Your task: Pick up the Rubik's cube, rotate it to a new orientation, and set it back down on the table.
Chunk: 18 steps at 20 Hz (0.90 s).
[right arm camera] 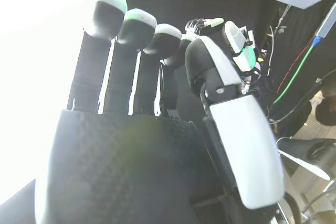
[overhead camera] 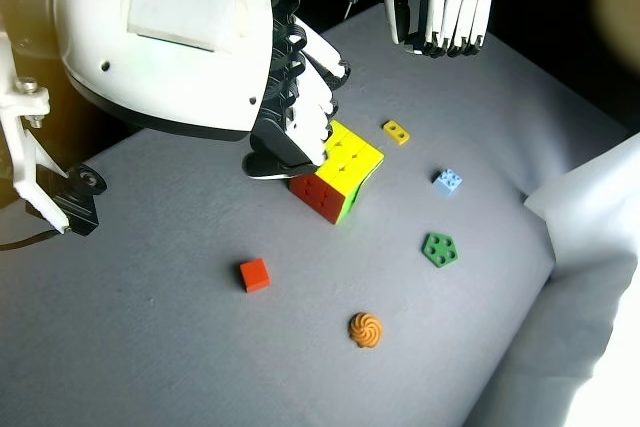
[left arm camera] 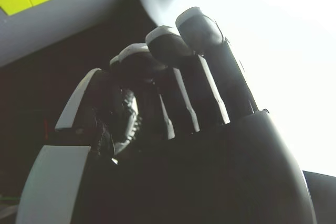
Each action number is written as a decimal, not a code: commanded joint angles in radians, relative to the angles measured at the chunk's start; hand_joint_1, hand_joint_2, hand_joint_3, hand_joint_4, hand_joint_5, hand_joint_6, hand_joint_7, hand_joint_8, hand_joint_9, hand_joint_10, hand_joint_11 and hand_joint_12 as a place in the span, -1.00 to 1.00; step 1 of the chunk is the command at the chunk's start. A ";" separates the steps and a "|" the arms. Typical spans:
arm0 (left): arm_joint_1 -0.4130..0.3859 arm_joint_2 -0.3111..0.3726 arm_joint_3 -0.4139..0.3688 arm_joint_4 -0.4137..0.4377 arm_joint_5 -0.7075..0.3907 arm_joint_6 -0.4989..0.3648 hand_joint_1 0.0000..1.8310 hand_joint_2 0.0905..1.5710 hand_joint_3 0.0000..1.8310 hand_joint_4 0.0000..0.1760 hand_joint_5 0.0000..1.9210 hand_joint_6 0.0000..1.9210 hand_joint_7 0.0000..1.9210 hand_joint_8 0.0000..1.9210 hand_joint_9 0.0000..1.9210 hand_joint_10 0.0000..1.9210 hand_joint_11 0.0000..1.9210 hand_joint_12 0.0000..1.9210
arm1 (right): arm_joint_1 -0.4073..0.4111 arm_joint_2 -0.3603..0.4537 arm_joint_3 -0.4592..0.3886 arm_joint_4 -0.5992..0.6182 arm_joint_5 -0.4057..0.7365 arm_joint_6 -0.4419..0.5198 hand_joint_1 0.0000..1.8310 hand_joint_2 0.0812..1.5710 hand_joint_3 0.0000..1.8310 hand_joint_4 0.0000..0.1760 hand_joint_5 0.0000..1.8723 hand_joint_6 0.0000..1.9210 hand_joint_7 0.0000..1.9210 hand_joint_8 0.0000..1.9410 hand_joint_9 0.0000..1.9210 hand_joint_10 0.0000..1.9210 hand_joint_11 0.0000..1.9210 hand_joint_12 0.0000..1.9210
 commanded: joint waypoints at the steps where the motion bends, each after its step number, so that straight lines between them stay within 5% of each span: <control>1: -0.010 -0.002 -0.002 0.030 -0.095 0.001 -0.99 0.53 -0.99 -1.00 -0.72 -0.98 -0.77 -0.98 -0.83 -0.99 -1.00 -0.80 | 0.011 -0.001 -0.005 0.049 -0.001 0.001 -1.00 0.54 -0.97 -1.00 -0.94 -1.00 -0.92 -1.00 -0.92 -0.99 -1.00 -0.60; 4: -0.009 -0.002 -0.002 0.030 -0.095 0.001 -1.00 0.51 -1.00 -1.00 -0.76 -1.00 -0.79 -1.00 -0.83 -1.00 -1.00 -0.68 | 0.010 -0.001 -0.007 0.049 -0.001 0.001 -1.00 0.57 -1.00 -1.00 -0.78 -0.99 -0.78 -1.00 -0.78 -0.99 -1.00 -0.38; 11: -0.013 -0.001 0.000 0.017 -0.108 -0.007 -1.00 0.45 -1.00 -1.00 -0.76 -1.00 -0.78 -1.00 -0.86 -1.00 -1.00 -0.87 | 0.009 -0.001 -0.009 0.049 -0.001 0.001 -1.00 0.36 -1.00 -1.00 -0.90 -1.00 -0.92 -1.00 -0.95 -0.99 -1.00 -0.80; 14: -0.012 -0.002 -0.002 0.002 -0.107 0.000 -1.00 0.40 -1.00 -1.00 -0.87 -1.00 -0.84 -1.00 -0.86 -1.00 -1.00 -0.68 | 0.009 -0.001 -0.008 0.049 -0.001 0.001 -1.00 0.34 -1.00 -1.00 -0.94 -1.00 -0.97 -1.00 -1.00 -1.00 -1.00 -0.90; 18: -0.017 -0.036 0.015 -0.006 -0.107 0.000 -1.00 0.42 -1.00 -1.00 -0.74 -0.99 -0.73 -1.00 -0.77 -1.00 -1.00 -0.45 | 0.008 -0.001 -0.008 0.049 -0.001 0.001 -1.00 0.33 -1.00 -1.00 -0.97 -1.00 -0.99 -1.00 -1.00 -1.00 -1.00 -0.87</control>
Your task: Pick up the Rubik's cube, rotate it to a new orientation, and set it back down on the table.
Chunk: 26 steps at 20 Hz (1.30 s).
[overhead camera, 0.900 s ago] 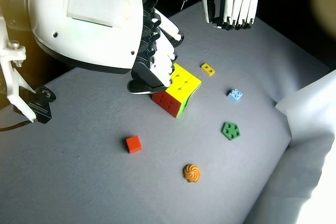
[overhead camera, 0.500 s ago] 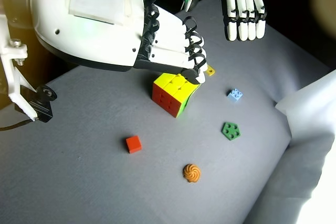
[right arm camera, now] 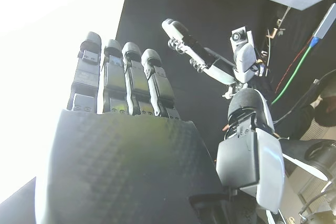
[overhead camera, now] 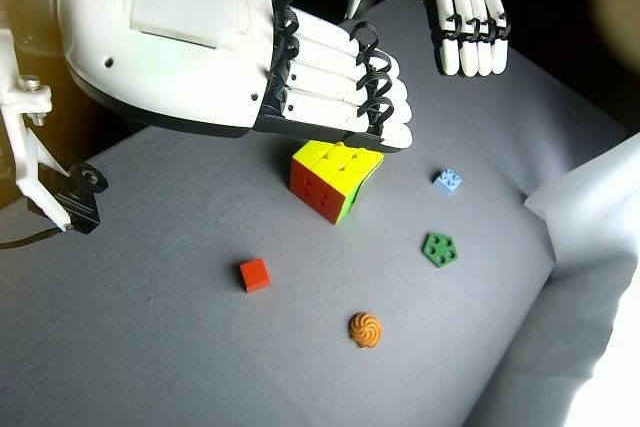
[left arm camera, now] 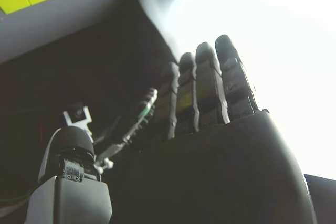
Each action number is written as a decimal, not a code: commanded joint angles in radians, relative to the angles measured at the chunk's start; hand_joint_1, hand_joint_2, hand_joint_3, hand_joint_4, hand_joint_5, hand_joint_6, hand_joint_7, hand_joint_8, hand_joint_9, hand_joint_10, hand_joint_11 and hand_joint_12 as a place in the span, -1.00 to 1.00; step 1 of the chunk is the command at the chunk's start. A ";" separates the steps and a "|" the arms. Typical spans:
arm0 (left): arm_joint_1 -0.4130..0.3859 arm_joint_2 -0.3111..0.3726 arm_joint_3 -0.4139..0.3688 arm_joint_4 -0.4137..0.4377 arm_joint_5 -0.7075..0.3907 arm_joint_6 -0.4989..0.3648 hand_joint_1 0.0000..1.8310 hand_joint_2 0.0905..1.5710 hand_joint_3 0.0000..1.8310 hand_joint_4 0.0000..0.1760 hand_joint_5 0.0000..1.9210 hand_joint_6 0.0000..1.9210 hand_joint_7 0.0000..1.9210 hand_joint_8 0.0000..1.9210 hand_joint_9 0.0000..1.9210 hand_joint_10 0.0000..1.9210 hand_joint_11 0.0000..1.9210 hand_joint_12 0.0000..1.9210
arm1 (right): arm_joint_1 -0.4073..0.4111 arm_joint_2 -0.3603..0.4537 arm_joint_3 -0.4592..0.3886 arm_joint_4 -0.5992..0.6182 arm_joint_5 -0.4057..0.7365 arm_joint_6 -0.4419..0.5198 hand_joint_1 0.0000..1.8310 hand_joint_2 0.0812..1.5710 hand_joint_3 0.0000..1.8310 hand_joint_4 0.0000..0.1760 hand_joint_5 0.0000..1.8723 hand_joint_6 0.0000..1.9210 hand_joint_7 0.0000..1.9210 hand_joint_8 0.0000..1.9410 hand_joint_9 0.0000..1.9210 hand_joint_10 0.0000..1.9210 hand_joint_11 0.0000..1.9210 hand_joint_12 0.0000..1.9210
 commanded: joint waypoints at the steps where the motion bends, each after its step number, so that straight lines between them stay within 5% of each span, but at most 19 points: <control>1: -0.025 -0.016 0.003 0.027 -0.074 0.014 -1.00 0.41 -1.00 -1.00 -0.72 -0.99 -0.72 -1.00 -0.77 -1.00 -1.00 -0.46 | 0.007 -0.001 -0.004 0.054 -0.003 0.001 -1.00 0.35 -1.00 -1.00 -0.95 -0.99 -0.98 -0.99 -1.00 -1.00 -1.00 -0.87; 3: -0.042 -0.042 0.009 -0.030 -0.056 0.077 -1.00 0.41 -1.00 -1.00 -0.76 -1.00 -0.75 -1.00 -0.78 -1.00 -1.00 -0.48 | 0.001 -0.002 -0.004 0.053 -0.041 -0.004 -1.00 0.35 -1.00 -1.00 -0.92 -1.00 -0.95 -1.00 -1.00 -1.00 -1.00 -0.80; 8: 0.015 -0.125 0.008 -0.131 -0.220 0.091 -1.00 0.43 -1.00 -1.00 -0.81 -1.00 -0.79 -1.00 -0.82 -1.00 -1.00 -0.60 | -0.016 -0.005 -0.004 0.053 -0.111 -0.010 -1.00 0.34 -1.00 -1.00 -0.99 -1.00 -1.00 -1.00 -1.00 -1.00 -1.00 -1.00; 11: 0.058 -0.182 0.012 -0.181 -0.299 0.091 -0.91 0.43 -1.00 -1.00 -0.78 -0.99 -0.75 -0.99 -0.78 -0.99 -1.00 -0.39 | -0.028 -0.008 -0.004 0.053 -0.110 -0.010 -1.00 0.37 -0.99 -1.00 -0.98 -0.99 -1.00 -1.00 -1.00 -1.00 -1.00 -1.00; 12: 0.066 -0.194 0.014 -0.186 -0.315 0.091 -0.92 0.44 -1.00 -1.00 -0.76 -0.99 -0.75 -1.00 -0.81 -0.99 -1.00 -0.46 | -0.033 -0.009 -0.004 0.053 -0.110 -0.010 -1.00 0.37 -0.99 -1.00 -0.98 -0.99 -1.00 -1.00 -1.00 -1.00 -1.00 -1.00; 14: 0.084 -0.225 0.025 -0.184 -0.341 0.090 -0.58 0.31 -1.00 -1.00 -0.81 -1.00 -0.85 -1.00 -0.94 -1.00 -1.00 -0.89 | -0.038 -0.012 -0.004 0.053 -0.110 -0.012 -1.00 0.37 -0.99 -1.00 -0.98 -1.00 -1.00 -1.00 -1.00 -1.00 -1.00 -1.00; 16: 0.095 -0.259 0.043 -0.174 -0.341 0.090 -0.44 0.18 -1.00 -1.00 -0.90 -1.00 -0.94 -1.00 -1.00 -1.00 -1.00 -1.00 | -0.039 -0.013 -0.004 0.053 -0.110 -0.012 -1.00 0.40 -0.99 -1.00 -0.97 -1.00 -0.99 -1.00 -1.00 -1.00 -1.00 -1.00; 17: 0.099 -0.269 0.048 -0.174 -0.341 0.090 -0.22 0.09 -1.00 -0.73 -0.89 -0.99 -0.96 -1.00 -1.00 -1.00 -1.00 -1.00 | -0.039 -0.013 -0.004 0.053 -0.110 -0.012 -1.00 0.38 -1.00 -1.00 -0.97 -1.00 -0.99 -1.00 -1.00 -1.00 -1.00 -1.00; 18: 0.104 -0.286 0.057 -0.175 -0.341 0.090 -0.06 0.06 -1.00 -0.82 -0.87 -0.98 -0.95 -0.99 -1.00 -1.00 -1.00 -1.00 | -0.039 -0.013 -0.004 0.052 -0.110 -0.012 -1.00 0.38 -1.00 -1.00 -0.97 -1.00 -1.00 -1.00 -1.00 -1.00 -1.00 -1.00; 20: 0.108 -0.311 0.073 -0.183 -0.341 0.090 0.16 -0.02 -1.00 -0.63 -0.82 -1.00 -0.96 -1.00 -1.00 -1.00 -0.98 -0.98 | -0.039 -0.013 -0.004 0.052 -0.108 -0.015 -1.00 0.39 -1.00 -1.00 -0.95 -0.99 -0.98 -0.99 -1.00 -1.00 -1.00 -1.00; 22: 0.109 -0.337 0.089 -0.208 -0.341 0.090 0.19 -0.07 -1.00 -0.53 -0.88 -1.00 -1.00 -1.00 -1.00 -1.00 -0.99 -0.98 | -0.038 -0.013 -0.004 0.052 -0.106 -0.018 -1.00 0.39 -1.00 -1.00 -0.94 -0.99 -0.97 -0.99 -1.00 -1.00 -0.99 -1.00; 25: 0.101 -0.373 0.104 -0.264 -0.346 0.090 0.27 -0.05 -1.00 0.16 -0.91 -1.00 -1.00 -1.00 -1.00 -1.00 -1.00 -1.00 | -0.038 -0.013 -0.004 0.052 -0.106 -0.027 -0.96 0.37 -1.00 -1.00 -0.92 -0.99 -0.95 -0.99 -0.99 -1.00 -0.96 -0.98; 26: 0.097 -0.389 0.108 -0.295 -0.351 0.090 0.34 -0.02 -1.00 0.16 -0.89 -0.99 -1.00 -1.00 -1.00 -1.00 -1.00 -1.00 | -0.038 -0.013 -0.004 0.052 -0.106 -0.029 -0.96 0.36 -1.00 -1.00 -0.93 -0.99 -0.97 -1.00 -1.00 -1.00 -0.97 -0.98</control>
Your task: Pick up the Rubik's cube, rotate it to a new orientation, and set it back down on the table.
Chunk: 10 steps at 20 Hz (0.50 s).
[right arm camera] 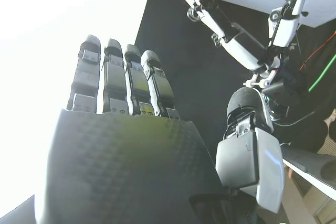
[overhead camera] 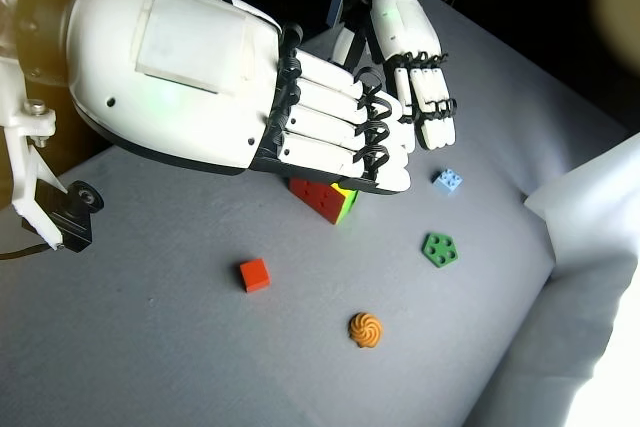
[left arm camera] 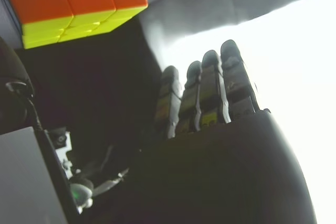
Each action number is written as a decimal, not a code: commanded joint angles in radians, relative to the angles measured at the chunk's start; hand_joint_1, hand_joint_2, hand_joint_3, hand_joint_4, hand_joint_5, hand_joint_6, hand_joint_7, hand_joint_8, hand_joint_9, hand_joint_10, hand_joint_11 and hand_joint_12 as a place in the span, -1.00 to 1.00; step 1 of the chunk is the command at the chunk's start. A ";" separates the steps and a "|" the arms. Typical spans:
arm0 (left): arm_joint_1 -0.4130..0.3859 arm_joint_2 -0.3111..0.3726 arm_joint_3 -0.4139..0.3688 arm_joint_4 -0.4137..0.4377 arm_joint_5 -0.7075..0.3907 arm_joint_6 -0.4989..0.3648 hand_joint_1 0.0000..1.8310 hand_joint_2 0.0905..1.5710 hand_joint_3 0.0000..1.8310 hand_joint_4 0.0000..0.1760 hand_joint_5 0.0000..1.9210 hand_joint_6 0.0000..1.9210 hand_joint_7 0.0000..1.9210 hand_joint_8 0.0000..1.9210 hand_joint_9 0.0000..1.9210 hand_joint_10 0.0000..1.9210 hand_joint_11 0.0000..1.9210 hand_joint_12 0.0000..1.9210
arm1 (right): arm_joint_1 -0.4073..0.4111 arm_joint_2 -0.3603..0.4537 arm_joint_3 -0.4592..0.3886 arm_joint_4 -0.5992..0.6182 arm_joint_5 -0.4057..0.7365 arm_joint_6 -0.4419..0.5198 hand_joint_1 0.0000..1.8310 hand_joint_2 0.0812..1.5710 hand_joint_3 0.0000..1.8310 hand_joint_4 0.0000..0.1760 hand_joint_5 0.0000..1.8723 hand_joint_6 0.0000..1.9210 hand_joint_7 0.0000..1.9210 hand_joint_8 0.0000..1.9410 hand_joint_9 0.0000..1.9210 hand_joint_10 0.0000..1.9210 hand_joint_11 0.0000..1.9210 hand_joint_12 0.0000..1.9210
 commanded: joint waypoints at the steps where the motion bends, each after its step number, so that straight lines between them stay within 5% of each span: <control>1: -0.016 -0.014 0.004 0.034 -0.085 -0.003 0.37 -0.01 -1.00 0.03 -0.90 -0.99 -1.00 -1.00 -1.00 -1.00 -1.00 -1.00 | 0.006 -0.001 -0.002 0.043 0.001 -0.003 -0.96 0.36 -1.00 -1.00 -0.93 -0.99 -0.97 -1.00 -1.00 -1.00 -0.97 -0.98; 3: -0.022 -0.034 0.008 -0.010 -0.107 0.002 0.38 0.01 -1.00 0.37 -0.90 -0.99 -1.00 -1.00 -1.00 -1.00 -1.00 -1.00 | 0.006 -0.001 -0.002 0.043 0.002 -0.004 -0.92 0.35 -1.00 -1.00 -0.93 -0.99 -0.98 -1.00 -1.00 -1.00 -0.98 -0.98; 7: -0.059 -0.072 0.020 -0.147 -0.118 0.047 0.38 0.02 -1.00 0.38 -0.86 -0.98 -1.00 -1.00 -1.00 -1.00 -1.00 -1.00 | 0.006 -0.001 -0.002 0.043 0.003 -0.004 -0.89 0.33 -1.00 -1.00 -0.92 -0.99 -0.98 -1.00 -1.00 -1.00 -0.99 -0.98; 10: -0.090 -0.100 0.046 -0.201 -0.118 0.070 0.38 0.02 -1.00 0.09 -0.92 -1.00 -1.00 -1.00 -1.00 -1.00 -1.00 -1.00 | 0.006 -0.001 -0.002 0.043 0.004 -0.004 -0.94 0.35 -1.00 -1.00 -0.95 -1.00 -1.00 -1.00 -1.00 -1.00 -1.00 -1.00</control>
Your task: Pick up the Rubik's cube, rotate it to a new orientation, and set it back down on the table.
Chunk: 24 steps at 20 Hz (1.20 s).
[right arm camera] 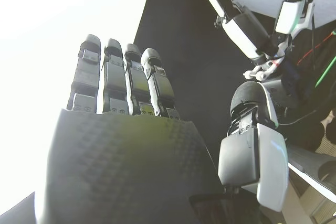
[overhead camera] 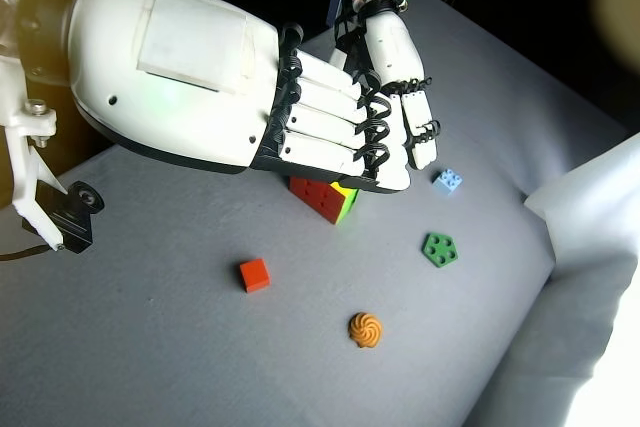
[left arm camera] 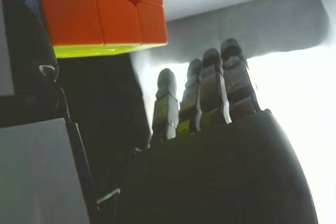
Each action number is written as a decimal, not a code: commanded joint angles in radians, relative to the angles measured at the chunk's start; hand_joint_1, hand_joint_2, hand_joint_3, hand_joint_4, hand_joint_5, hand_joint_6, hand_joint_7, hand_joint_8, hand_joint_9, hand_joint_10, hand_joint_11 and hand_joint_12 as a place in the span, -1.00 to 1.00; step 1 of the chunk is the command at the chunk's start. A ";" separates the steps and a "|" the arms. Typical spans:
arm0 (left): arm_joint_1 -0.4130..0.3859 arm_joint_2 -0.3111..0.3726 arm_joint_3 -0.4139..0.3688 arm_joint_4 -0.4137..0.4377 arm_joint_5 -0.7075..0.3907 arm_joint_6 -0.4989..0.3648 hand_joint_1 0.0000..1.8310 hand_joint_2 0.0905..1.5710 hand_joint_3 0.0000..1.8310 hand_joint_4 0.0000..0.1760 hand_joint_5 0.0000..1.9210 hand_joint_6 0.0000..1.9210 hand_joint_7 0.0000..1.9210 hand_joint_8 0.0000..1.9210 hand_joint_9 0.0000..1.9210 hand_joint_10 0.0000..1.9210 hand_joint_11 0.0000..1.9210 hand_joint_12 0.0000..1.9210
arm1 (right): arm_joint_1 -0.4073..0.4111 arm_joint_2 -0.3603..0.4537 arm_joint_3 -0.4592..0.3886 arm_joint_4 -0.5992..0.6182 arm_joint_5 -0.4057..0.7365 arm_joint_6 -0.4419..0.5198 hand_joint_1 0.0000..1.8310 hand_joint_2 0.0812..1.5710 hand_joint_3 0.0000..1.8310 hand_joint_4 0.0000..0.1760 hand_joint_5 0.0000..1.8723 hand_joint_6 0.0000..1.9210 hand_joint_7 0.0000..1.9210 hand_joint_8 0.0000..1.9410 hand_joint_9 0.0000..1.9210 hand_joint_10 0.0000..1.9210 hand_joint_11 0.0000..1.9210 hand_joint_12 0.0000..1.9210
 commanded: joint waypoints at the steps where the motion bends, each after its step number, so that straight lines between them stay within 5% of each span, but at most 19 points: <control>1: -0.023 -0.010 0.008 0.059 -0.055 0.011 0.40 0.05 -0.99 0.13 -0.91 -0.99 -1.00 -1.00 -1.00 -1.00 -1.00 -1.00 | 0.006 0.000 -0.002 0.043 0.002 0.002 -0.89 0.34 -1.00 -1.00 -0.94 -1.00 -0.98 -0.99 -1.00 -1.00 -0.99 -0.99; 3: -0.045 -0.029 0.019 0.011 -0.055 0.058 0.42 0.05 -0.99 0.07 -0.94 -1.00 -1.00 -1.00 -1.00 -1.00 -1.00 -1.00 | 0.006 0.000 -0.002 0.043 0.003 0.002 -0.95 0.34 -1.00 -1.00 -0.94 -1.00 -0.99 -1.00 -1.00 -1.00 -0.99 -0.99; 6: -0.058 -0.047 0.025 -0.042 -0.055 0.103 0.47 0.07 -0.99 0.24 -0.89 -0.98 -1.00 -1.00 -1.00 -1.00 -1.00 -1.00 | 0.006 0.000 -0.002 0.043 0.003 0.001 -0.97 0.36 -1.00 -1.00 -0.92 -0.99 -0.97 -0.99 -1.00 -1.00 -0.99 -0.99; 8: -0.063 -0.048 0.016 -0.075 -0.055 0.130 0.47 0.06 -0.99 0.14 -0.90 -0.99 -1.00 -1.00 -1.00 -1.00 -1.00 -1.00 | 0.006 0.000 -0.002 0.043 0.003 0.001 -0.96 0.37 -0.99 -1.00 -0.92 -1.00 -0.97 -1.00 -1.00 -1.00 -1.00 -1.00; 9: -0.068 -0.044 0.009 -0.096 -0.055 0.150 0.47 0.07 -0.99 0.27 -0.89 -0.98 -1.00 -1.00 -1.00 -1.00 -1.00 -1.00 | 0.006 0.000 -0.002 0.043 0.003 0.001 -0.97 0.37 -0.99 -1.00 -0.92 -0.99 -0.96 -0.99 -1.00 -1.00 -0.99 -1.00; 13: -0.096 -0.050 0.005 -0.168 -0.055 0.202 0.45 0.11 -0.98 -0.03 -0.89 -0.99 -1.00 -1.00 -1.00 -1.00 -0.99 -1.00 | 0.005 0.000 -0.002 0.043 0.003 0.001 -0.94 0.38 -0.99 -1.00 -0.91 -1.00 -0.96 -1.00 -1.00 -1.00 -1.00 -1.00; 16: -0.123 -0.072 0.018 -0.224 -0.055 0.221 0.40 0.11 -0.98 0.49 -0.90 -0.99 -1.00 -1.00 -1.00 -1.00 -1.00 -1.00 | 0.005 0.000 -0.002 0.043 0.003 0.001 -0.95 0.37 -1.00 -1.00 -0.92 -1.00 -0.98 -1.00 -1.00 -1.00 -1.00 -1.00; 19: -0.148 -0.101 0.037 -0.267 -0.055 0.245 0.40 0.11 -0.99 0.53 -0.89 -0.99 -1.00 -1.00 -1.00 -1.00 -1.00 -1.00 | 0.006 0.000 -0.002 0.043 0.003 0.001 -0.95 0.37 -1.00 -1.00 -0.93 -1.00 -0.98 -1.00 -1.00 -1.00 -1.00 -1.00; 22: -0.152 -0.125 0.052 -0.293 -0.047 0.261 0.40 0.06 -1.00 0.17 -0.94 -1.00 -1.00 -1.00 -1.00 -1.00 -1.00 -1.00 | 0.006 0.000 -0.002 0.043 0.003 0.000 -0.98 0.38 -1.00 -1.00 -0.93 -1.00 -0.98 -0.99 -1.00 -1.00 -0.99 -1.00; 24: -0.145 -0.131 0.061 -0.308 -0.037 0.280 0.40 0.06 -1.00 0.37 -0.91 -0.99 -1.00 -1.00 -1.00 -1.00 -1.00 -1.00 | 0.006 0.000 -0.002 0.043 0.003 0.000 -0.96 0.38 -1.00 -1.00 -0.93 -1.00 -0.98 -1.00 -1.00 -1.00 -1.00 -1.00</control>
